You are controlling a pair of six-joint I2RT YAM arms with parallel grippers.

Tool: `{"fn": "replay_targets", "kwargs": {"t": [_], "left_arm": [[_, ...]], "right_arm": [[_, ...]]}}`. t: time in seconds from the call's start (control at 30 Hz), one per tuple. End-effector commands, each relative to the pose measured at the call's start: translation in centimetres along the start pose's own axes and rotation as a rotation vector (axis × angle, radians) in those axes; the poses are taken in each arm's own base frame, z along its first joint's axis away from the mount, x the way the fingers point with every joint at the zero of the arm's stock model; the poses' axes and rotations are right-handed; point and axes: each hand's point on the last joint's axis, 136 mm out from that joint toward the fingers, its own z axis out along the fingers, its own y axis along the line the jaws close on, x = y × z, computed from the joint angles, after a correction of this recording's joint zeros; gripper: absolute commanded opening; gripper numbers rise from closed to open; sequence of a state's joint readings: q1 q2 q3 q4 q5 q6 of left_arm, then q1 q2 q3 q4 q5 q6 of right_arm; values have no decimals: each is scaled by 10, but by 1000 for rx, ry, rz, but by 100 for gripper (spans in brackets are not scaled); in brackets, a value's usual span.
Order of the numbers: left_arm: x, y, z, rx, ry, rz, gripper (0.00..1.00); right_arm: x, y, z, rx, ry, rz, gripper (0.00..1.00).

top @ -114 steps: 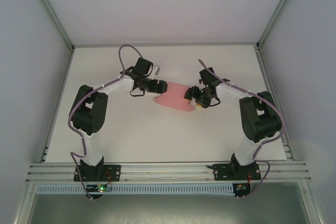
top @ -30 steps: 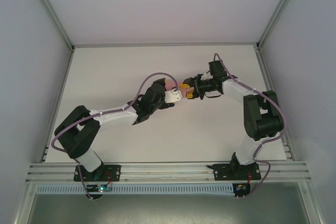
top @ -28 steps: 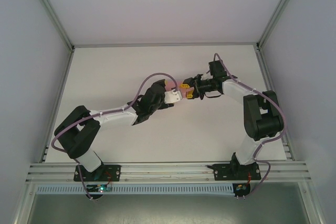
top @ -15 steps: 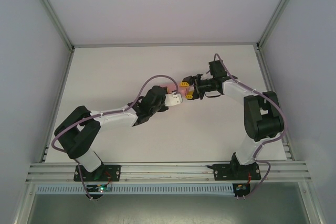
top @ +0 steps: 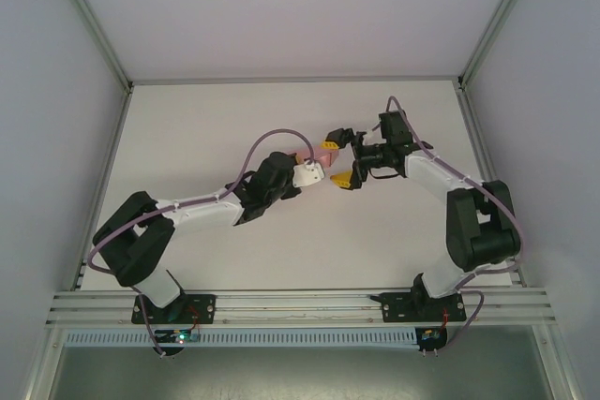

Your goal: Assemble paper box

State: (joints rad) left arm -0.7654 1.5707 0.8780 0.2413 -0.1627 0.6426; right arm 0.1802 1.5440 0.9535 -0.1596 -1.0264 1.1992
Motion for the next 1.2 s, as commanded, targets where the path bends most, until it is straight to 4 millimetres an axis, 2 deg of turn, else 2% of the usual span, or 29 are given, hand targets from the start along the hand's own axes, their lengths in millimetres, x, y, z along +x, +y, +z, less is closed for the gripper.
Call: {"fn": "replay_targets", "kwargs": {"t": [0.0, 0.17, 0.27, 0.33, 0.4, 0.47, 0.53, 0.57, 0.63, 0.7, 0.73, 0.87, 0.97, 1.07, 1.1, 1.17], "left_arm": [[-5, 5, -18, 7, -27, -49, 14], [-1, -2, -34, 118, -2, -63, 13], [3, -7, -44, 204, 27, -67, 12], [4, -10, -52, 279, 46, -75, 13], [13, -15, -62, 369, 94, -77, 13], [21, -28, -75, 502, 137, -74, 16], [32, -46, -91, 639, 189, -53, 20], [37, -52, -95, 682, 216, -46, 20], [44, -52, -90, 685, 264, -58, 20], [49, -53, -84, 685, 294, -65, 20], [50, -53, -82, 693, 304, -68, 20], [55, -54, -66, 690, 334, -84, 21], [64, -54, -52, 675, 388, -97, 22], [75, -56, -41, 669, 453, -115, 29], [78, -57, -38, 671, 473, -124, 35], [82, -60, -32, 682, 501, -137, 39]], "right_arm": [[-5, -4, -21, -19, -78, -36, 98], [-16, -3, -58, -67, -219, -105, 98], [-20, 16, -87, -74, -347, -280, 98], [-20, 39, -105, -66, -445, -478, 98], [-11, 64, -121, -44, -537, -749, 98], [10, 86, -130, -76, -605, -1028, 98], [31, 96, -134, -122, -676, -1241, 98], [41, 95, -132, -130, -711, -1355, 98], [50, 91, -127, -77, -757, -1471, 98], [67, 75, -102, -14, -605, -1604, 98], [71, 63, -88, 25, -523, -1631, 98], [85, 35, -47, 46, -332, -1746, 98], [76, 19, -29, 73, -291, -1745, 98], [51, 19, -23, 132, -330, -1568, 96], [45, 16, -20, 149, -326, -1509, 94], [43, 13, -13, 145, -284, -1473, 88]]}}
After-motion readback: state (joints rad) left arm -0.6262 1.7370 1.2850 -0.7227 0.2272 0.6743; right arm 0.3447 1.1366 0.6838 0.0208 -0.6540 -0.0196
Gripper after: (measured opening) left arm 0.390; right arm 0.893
